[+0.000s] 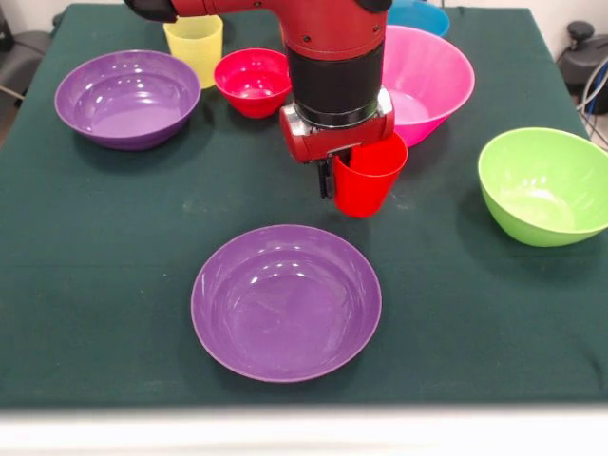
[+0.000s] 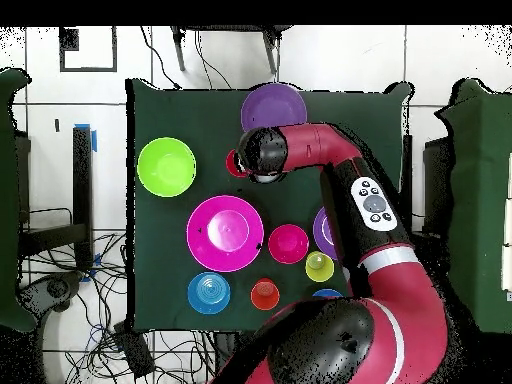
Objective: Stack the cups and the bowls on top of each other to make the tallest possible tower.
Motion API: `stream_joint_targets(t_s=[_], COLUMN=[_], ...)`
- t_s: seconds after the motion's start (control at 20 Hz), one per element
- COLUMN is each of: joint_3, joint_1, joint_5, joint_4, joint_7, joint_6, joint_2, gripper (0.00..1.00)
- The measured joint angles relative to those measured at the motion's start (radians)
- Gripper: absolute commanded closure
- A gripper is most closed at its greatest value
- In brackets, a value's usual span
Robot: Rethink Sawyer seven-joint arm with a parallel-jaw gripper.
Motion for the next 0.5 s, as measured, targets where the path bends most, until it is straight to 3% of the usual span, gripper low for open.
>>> stream_joint_targets(t_s=[0.5], joint_3=[0.000], joint_1=[-0.001], joint_5=[-0.030], joint_4=[0.034], joint_7=[0.000], joint_6=[-0.048], joint_2=[-0.052], gripper=[1.00])
